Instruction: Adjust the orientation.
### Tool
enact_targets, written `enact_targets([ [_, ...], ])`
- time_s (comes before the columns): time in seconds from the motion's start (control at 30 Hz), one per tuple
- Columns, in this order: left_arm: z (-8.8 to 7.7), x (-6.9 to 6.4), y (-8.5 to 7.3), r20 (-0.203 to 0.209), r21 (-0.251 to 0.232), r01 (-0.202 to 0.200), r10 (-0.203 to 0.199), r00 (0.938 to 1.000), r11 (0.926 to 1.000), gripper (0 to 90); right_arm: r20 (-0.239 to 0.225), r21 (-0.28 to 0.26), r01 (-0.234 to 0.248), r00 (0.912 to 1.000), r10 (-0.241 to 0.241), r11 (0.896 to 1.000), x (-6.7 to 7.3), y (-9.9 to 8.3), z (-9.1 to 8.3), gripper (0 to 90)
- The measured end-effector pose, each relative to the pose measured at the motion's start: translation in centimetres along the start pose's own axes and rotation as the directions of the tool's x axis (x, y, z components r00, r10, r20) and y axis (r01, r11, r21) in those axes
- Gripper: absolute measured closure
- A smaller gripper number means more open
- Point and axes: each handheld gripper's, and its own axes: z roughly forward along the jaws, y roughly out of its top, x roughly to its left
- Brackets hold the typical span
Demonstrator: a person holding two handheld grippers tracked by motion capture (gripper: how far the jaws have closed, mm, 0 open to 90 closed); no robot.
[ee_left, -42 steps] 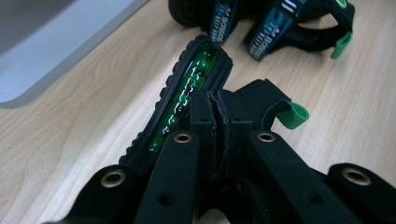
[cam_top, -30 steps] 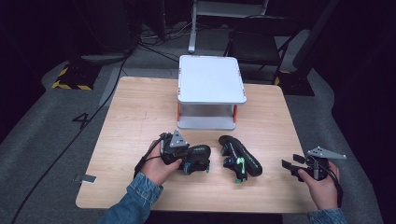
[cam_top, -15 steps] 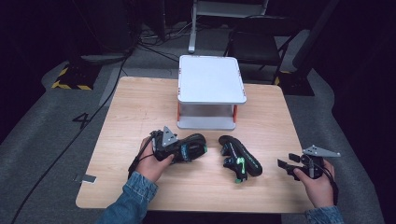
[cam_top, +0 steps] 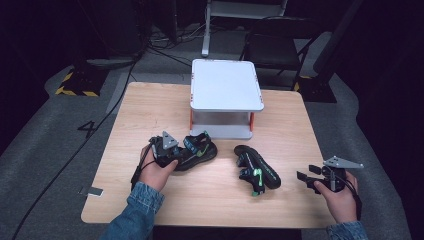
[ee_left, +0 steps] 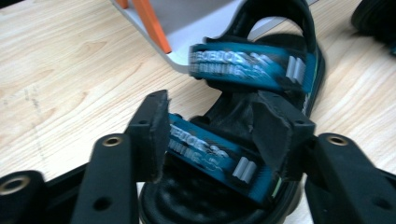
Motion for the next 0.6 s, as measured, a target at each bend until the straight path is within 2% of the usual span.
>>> enact_targets([
  [0.07, -0.4, -0.2, 0.2, 0.006, -0.003, 0.01, -0.01, 0.9999, 0.9999, 46.1, -0.004, 0.002, 0.002, 1.0, -0.002, 1.0, 0.2, 0.1, 0.1, 36.4],
  [0.13, -0.8, -0.5, 0.3, 0.03, -0.011, 0.024, -0.024, 0.9993, 0.9996, 44.3, -0.006, -0.001, 0.007, 1.0, -0.007, 1.0, 0.2, 0.2, 0.1, 36.4],
  [0.3, -1.1, -1.4, 1.1, 0.087, -0.039, 0.082, -0.078, 0.9931, 0.9959, 38.1, -0.008, -0.004, 0.011, 0.9999, -0.011, 1.0, 0.4, 0.3, 0.1, 36.2],
  [0.4, -0.4, -1.8, 1.3, 0.089, -0.038, 0.102, -0.098, 0.9912, 0.9941, 31.6, -0.008, -0.001, 0.009, 0.9999, -0.009, 1.0, 0.5, 0.2, 0.2, 36.1],
  [0.47, 0.8, -2.0, 1.4, 0.087, -0.017, 0.119, -0.117, 0.9894, 0.9928, 29.3, -0.004, 0.006, 0.015, 0.9999, -0.015, 1.0, 0.6, 0.0, 0.1, 35.8],
  [0.53, 1.6, -2.2, 1.5, 0.104, -0.009, 0.139, -0.137, 0.985, 0.9903, 28.6, -0.002, 0.007, 0.014, 0.9999, -0.014, 1.0, 0.6, -0.2, 0.0, 35.7],
  [0.6, 2.2, -2.4, 1.6, 0.078, 0.004, 0.119, -0.119, 0.9898, 0.9929, 25.4, 0.005, 0.007, 0.008, 1.0, -0.008, 1.0, 0.5, -0.4, -0.2, 35.6],
])
